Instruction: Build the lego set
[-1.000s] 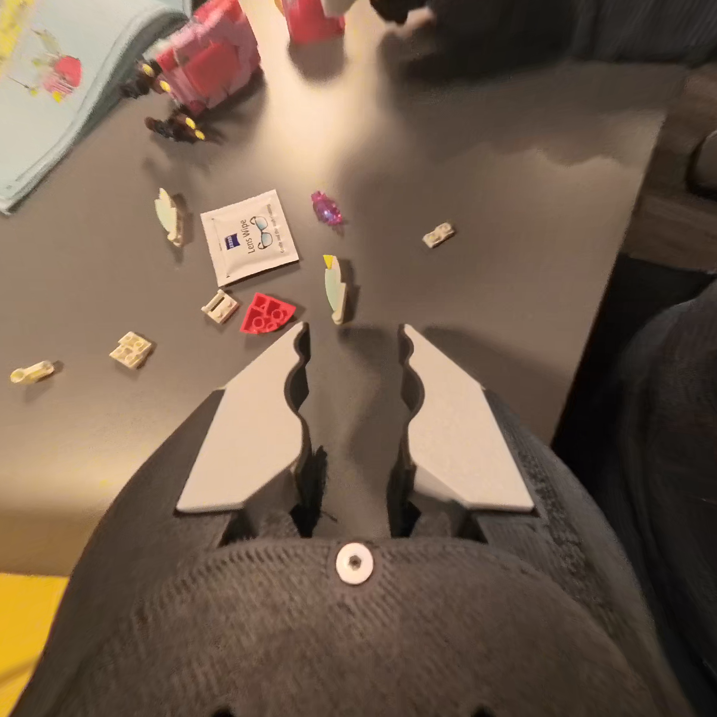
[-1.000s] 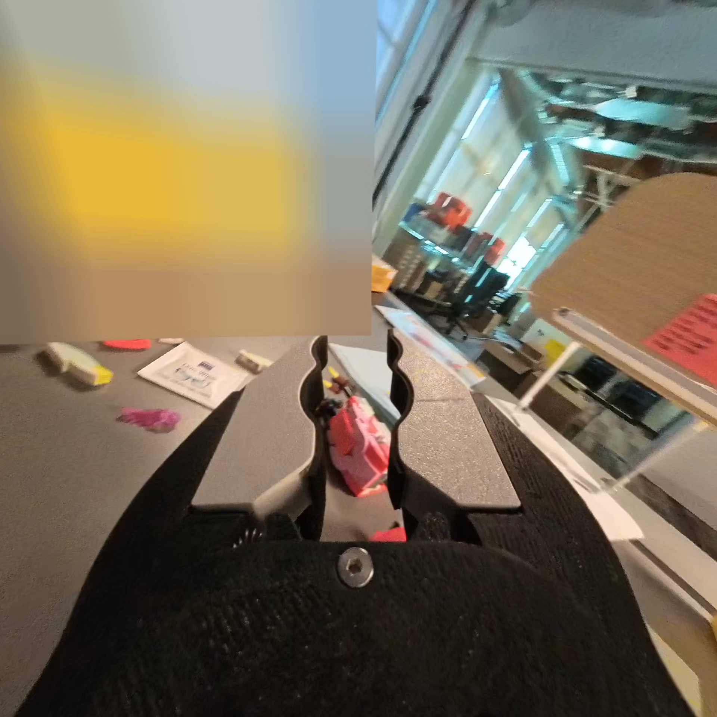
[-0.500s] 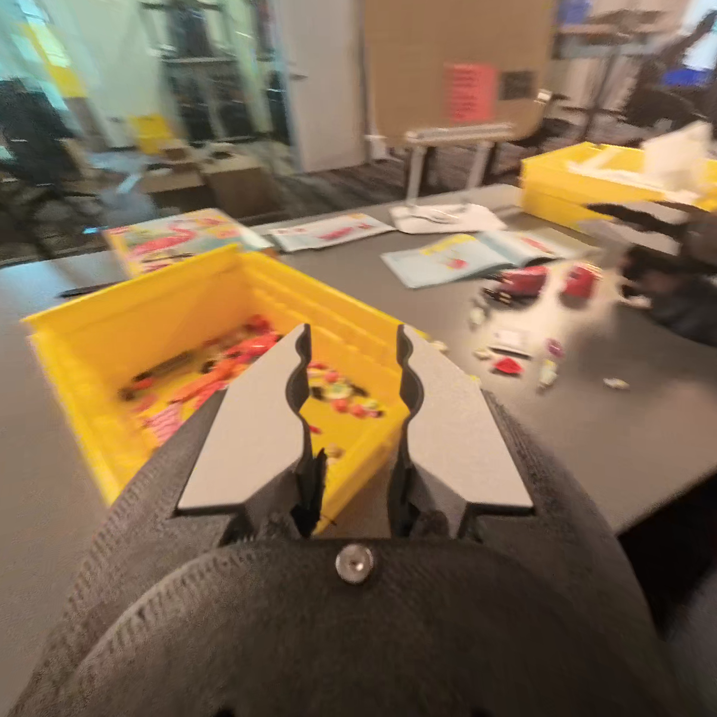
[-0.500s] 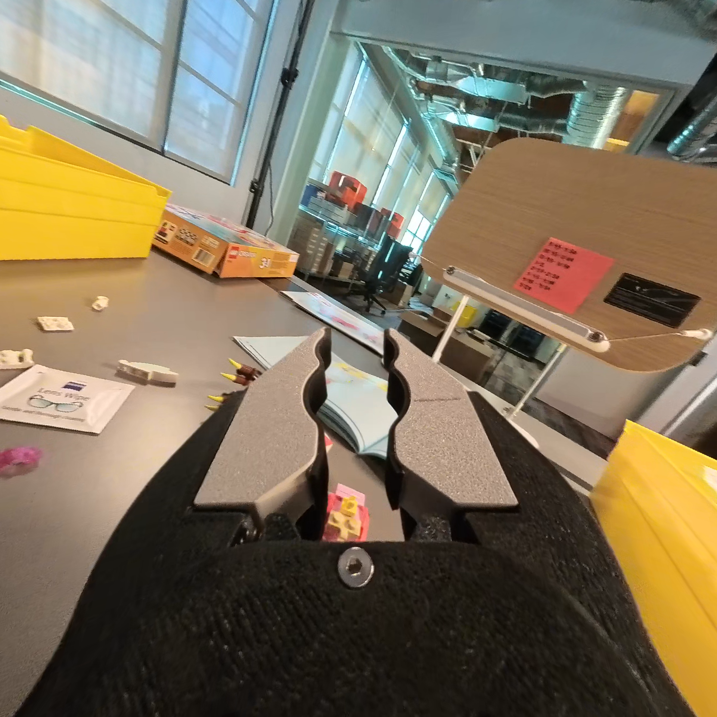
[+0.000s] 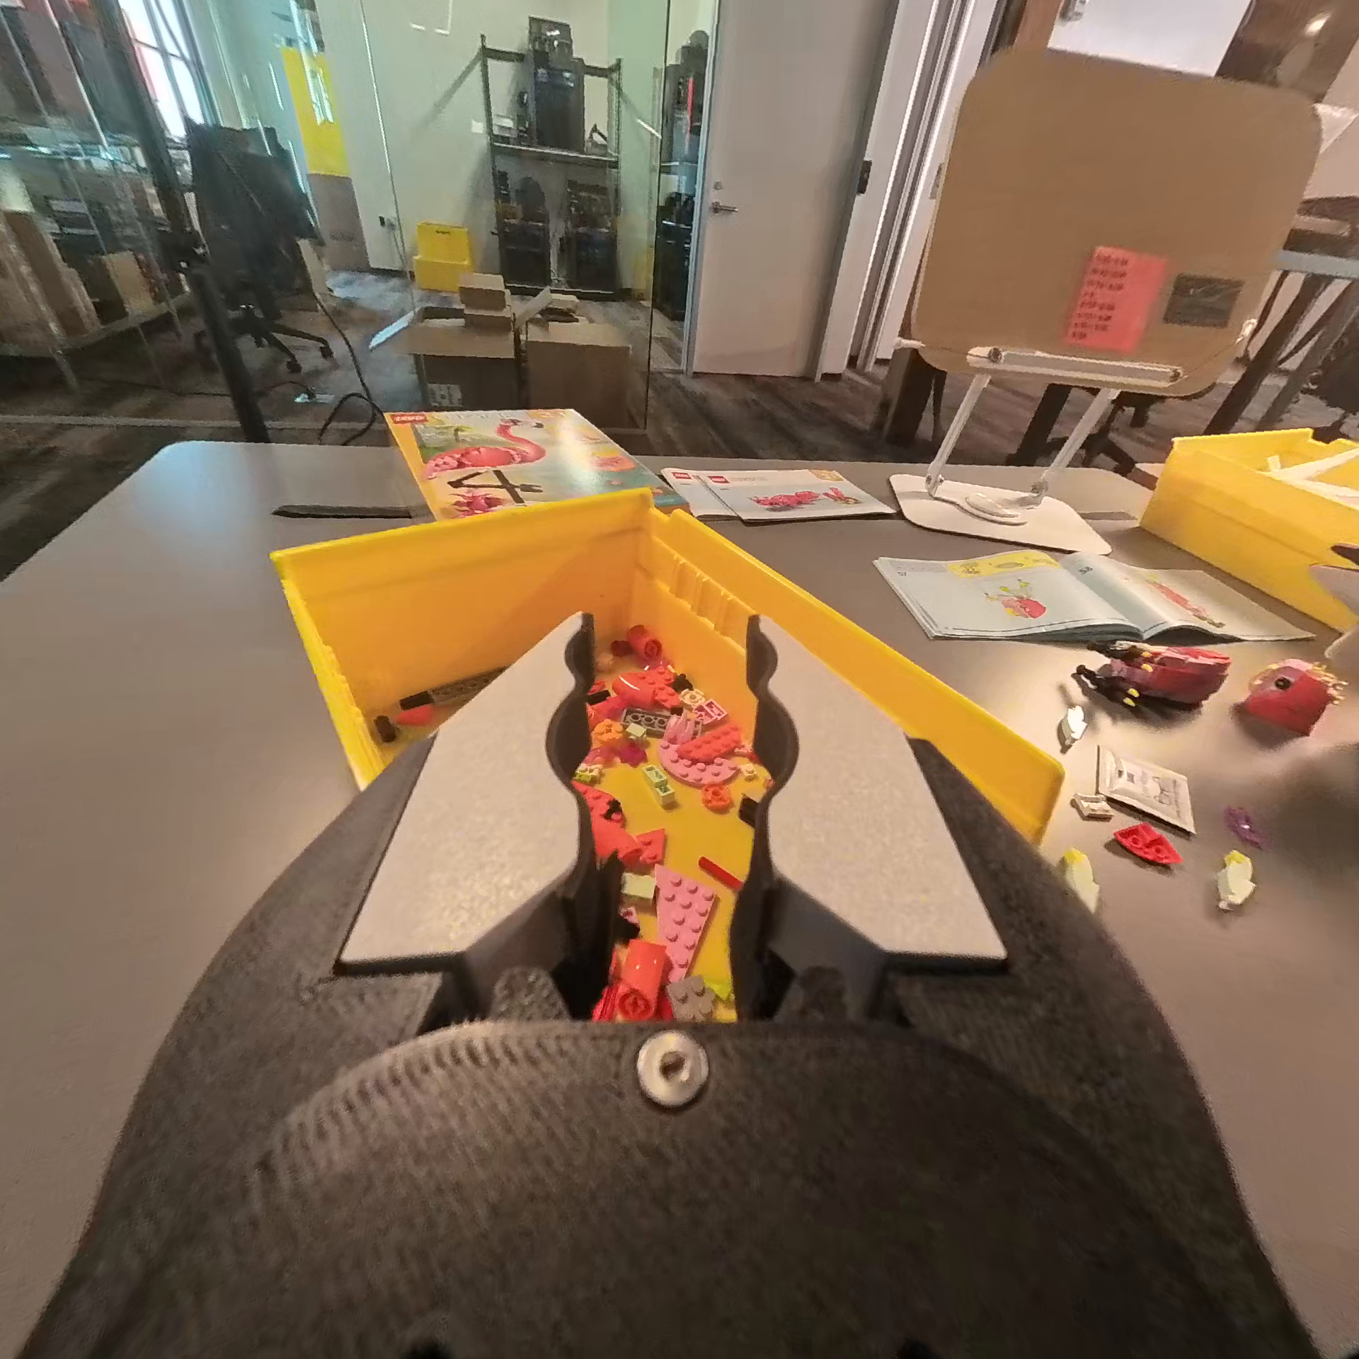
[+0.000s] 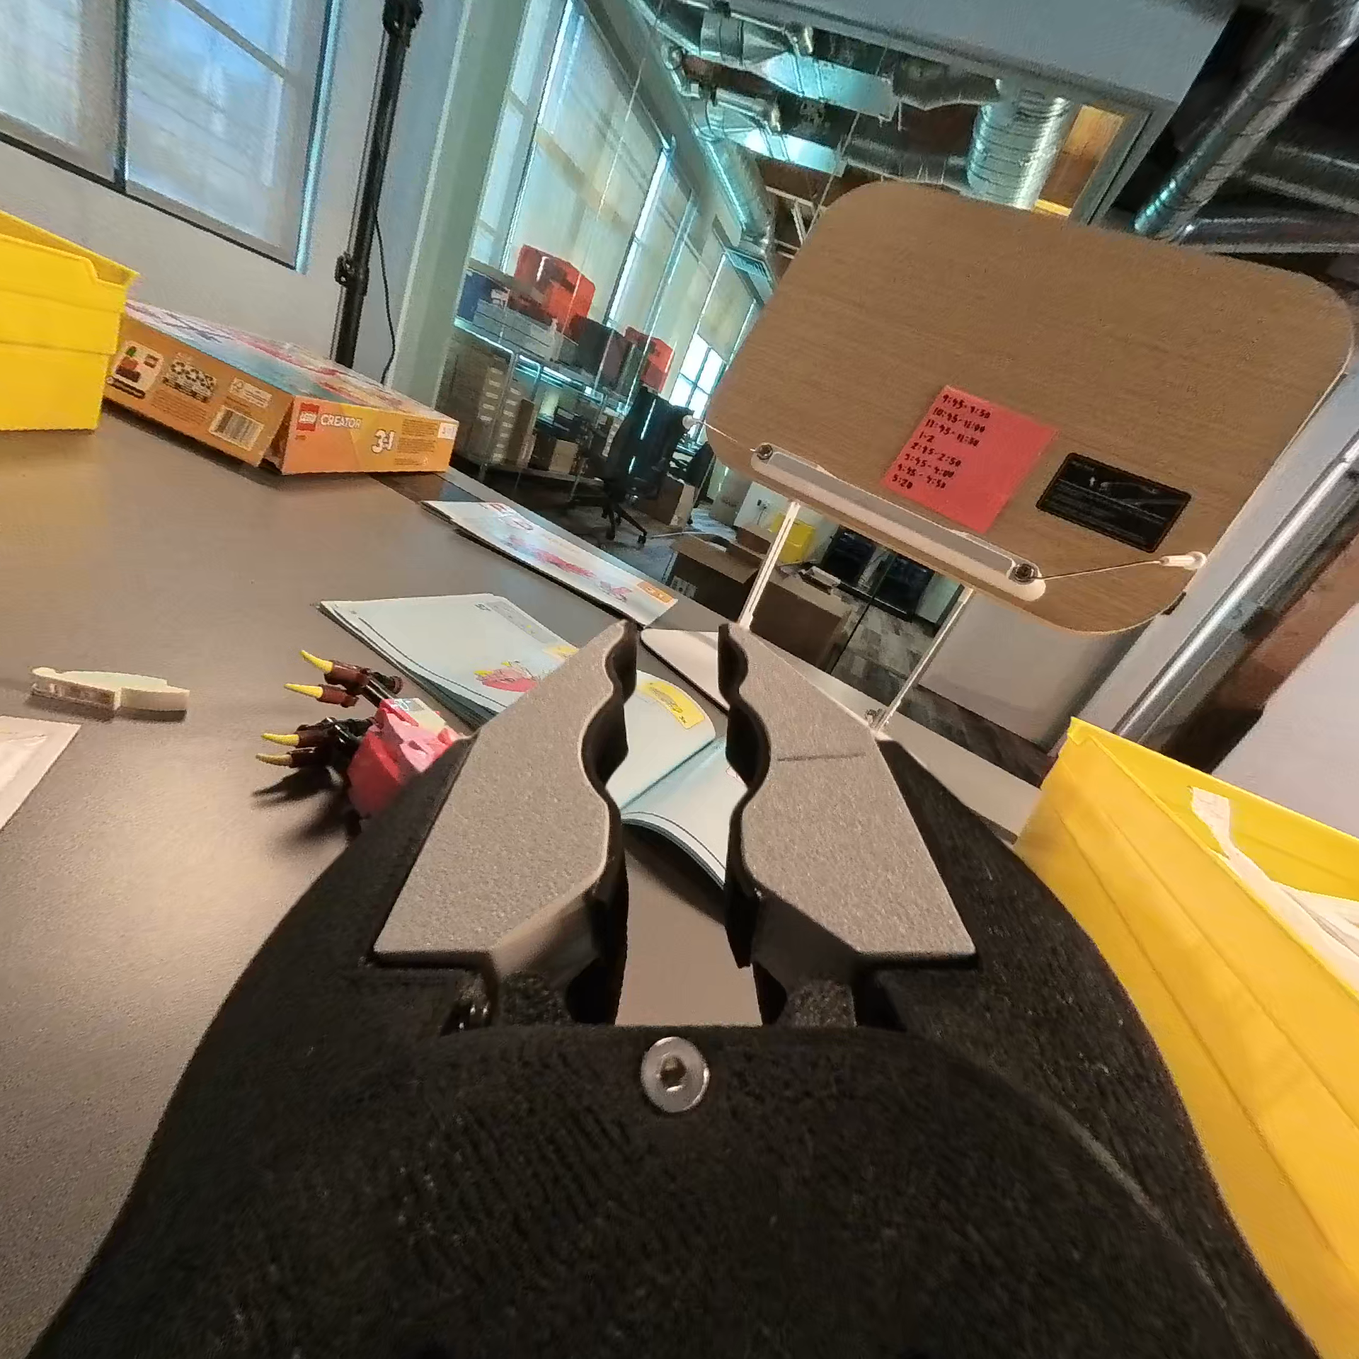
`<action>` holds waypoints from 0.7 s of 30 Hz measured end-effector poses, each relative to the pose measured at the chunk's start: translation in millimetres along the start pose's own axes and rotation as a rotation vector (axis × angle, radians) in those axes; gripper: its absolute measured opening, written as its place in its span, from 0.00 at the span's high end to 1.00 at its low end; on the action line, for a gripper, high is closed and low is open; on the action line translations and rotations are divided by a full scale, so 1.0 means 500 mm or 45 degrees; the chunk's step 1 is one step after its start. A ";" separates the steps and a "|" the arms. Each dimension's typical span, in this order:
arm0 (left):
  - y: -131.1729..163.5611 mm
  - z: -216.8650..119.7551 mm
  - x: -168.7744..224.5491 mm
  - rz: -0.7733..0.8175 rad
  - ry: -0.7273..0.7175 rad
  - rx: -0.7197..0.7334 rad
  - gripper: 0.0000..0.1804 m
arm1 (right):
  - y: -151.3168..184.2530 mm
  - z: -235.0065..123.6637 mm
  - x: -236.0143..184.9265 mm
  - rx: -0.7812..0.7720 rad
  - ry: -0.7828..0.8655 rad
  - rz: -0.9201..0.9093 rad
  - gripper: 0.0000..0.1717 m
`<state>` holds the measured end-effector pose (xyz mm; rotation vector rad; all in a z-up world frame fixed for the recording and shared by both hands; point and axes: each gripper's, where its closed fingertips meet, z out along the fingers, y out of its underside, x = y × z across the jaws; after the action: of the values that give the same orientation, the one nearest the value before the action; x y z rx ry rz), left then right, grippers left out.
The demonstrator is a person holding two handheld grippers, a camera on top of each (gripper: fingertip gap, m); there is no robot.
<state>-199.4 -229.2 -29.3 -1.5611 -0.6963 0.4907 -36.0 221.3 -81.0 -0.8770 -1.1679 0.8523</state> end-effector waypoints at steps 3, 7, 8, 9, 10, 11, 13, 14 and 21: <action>0.007 0.009 0.005 0.065 -0.026 -0.013 0.78 | 0.003 0.002 -0.001 -0.011 -0.001 -0.005 0.89; 0.010 0.039 0.040 0.212 0.008 -0.120 0.81 | 0.005 0.003 -0.003 -0.018 -0.003 -0.017 0.89; 0.016 0.055 0.052 0.254 0.043 -0.214 0.81 | 0.005 0.003 -0.003 -0.019 -0.002 -0.019 0.89; 0.024 0.073 0.060 0.296 0.082 -0.335 0.81 | 0.005 0.003 -0.003 -0.020 -0.003 -0.020 0.89; 0.027 0.092 0.064 0.338 0.114 -0.447 0.81 | 0.005 0.003 -0.003 -0.020 -0.004 -0.021 0.89; 0.028 0.112 0.066 0.376 0.151 -0.547 0.82 | 0.005 0.003 -0.004 -0.020 -0.006 -0.022 0.89; 0.041 0.151 0.070 0.418 0.262 -0.770 0.82 | 0.005 0.003 -0.005 -0.018 -0.010 -0.024 0.89; 0.055 0.170 0.072 0.431 0.335 -0.883 0.82 | 0.004 0.003 -0.005 -0.016 -0.012 -0.023 0.89; 0.187 0.285 0.021 0.975 0.729 -1.186 0.92 | 0.002 0.001 -0.002 -0.002 -0.014 0.007 0.90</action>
<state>-274.5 -120.3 -137.2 -2.7111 0.2176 0.2217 -36.9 220.9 -82.2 -0.8779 -1.1766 0.8620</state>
